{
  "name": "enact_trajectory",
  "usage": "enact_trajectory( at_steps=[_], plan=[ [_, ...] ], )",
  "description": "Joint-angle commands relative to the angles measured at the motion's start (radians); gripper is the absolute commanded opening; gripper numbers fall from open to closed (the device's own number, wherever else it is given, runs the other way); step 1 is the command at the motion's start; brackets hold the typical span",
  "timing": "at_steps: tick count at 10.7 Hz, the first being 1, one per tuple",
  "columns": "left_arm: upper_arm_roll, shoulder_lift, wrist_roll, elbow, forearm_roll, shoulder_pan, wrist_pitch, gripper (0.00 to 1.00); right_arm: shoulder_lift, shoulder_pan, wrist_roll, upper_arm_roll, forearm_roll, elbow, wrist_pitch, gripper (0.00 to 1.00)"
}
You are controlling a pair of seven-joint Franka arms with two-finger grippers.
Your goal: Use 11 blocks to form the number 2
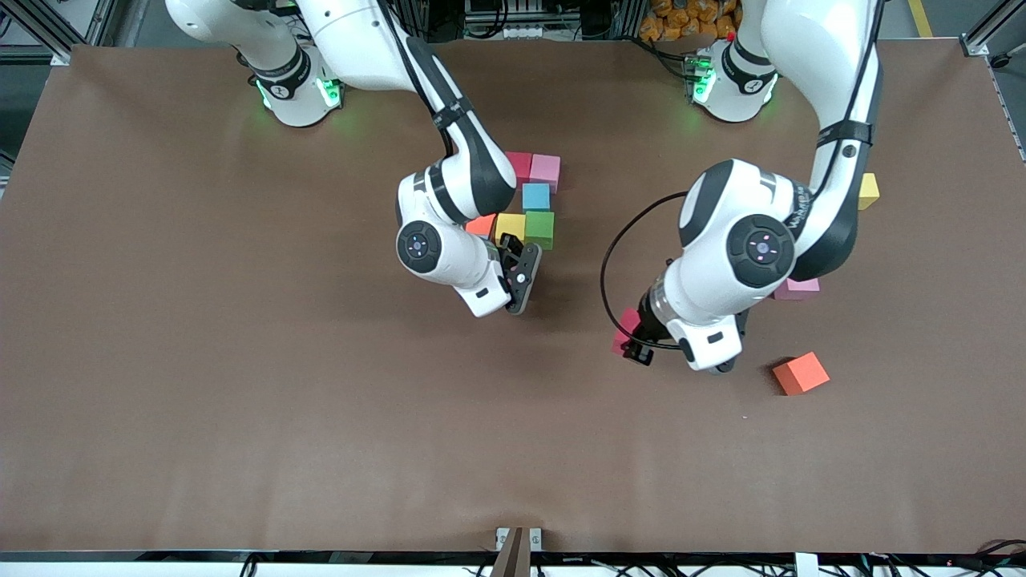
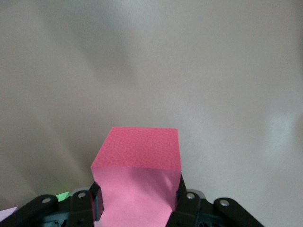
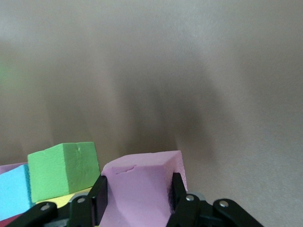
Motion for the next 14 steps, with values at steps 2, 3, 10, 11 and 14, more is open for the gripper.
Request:
enact_trajectory(
  at_steps=[2,3,10,11,14],
  plan=[
    [-0.011,-0.02,0.009,-0.017,0.001,0.006,0.016,0.53,0.022,-0.027,-0.018,0.016,0.006,0.032,-0.013,0.0],
    [-0.011,-0.02,0.006,-0.017,0.001,0.006,0.021,0.53,0.028,-0.027,-0.043,0.016,0.006,0.027,-0.013,0.0],
    [-0.011,-0.02,0.008,-0.018,-0.027,0.008,0.026,0.54,0.051,-0.038,-0.121,0.016,0.002,0.002,-0.016,0.0],
    [-0.011,-0.022,0.008,-0.017,-0.028,0.009,0.026,0.54,0.051,-0.035,-0.124,0.016,0.002,-0.01,-0.012,0.0],
    [-0.011,-0.022,0.003,-0.017,-0.062,0.009,0.026,0.54,0.049,-0.025,-0.116,0.018,0.003,-0.011,0.023,0.99]
  ],
)
